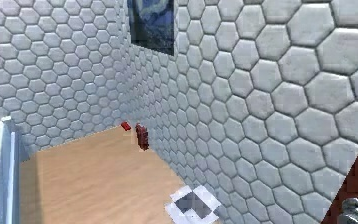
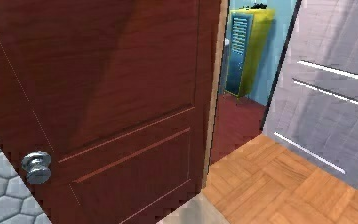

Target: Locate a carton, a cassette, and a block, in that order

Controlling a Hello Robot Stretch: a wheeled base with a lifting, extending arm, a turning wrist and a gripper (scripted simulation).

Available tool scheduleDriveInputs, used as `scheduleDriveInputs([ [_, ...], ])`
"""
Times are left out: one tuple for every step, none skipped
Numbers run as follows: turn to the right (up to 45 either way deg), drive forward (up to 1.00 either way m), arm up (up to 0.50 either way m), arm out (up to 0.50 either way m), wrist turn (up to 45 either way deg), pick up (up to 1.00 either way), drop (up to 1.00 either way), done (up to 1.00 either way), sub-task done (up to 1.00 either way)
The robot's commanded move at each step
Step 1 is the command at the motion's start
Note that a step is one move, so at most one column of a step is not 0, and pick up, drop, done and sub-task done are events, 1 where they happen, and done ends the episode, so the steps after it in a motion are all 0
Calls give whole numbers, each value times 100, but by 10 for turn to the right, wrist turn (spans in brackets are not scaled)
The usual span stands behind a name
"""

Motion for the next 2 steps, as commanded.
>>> scheduleDriveInputs([
  [-450, 0, 0, 0, 0, 0, 0, 0, 0],
  [-450, 0, 0, 0, 0, 0, 0, 0, 0],
])
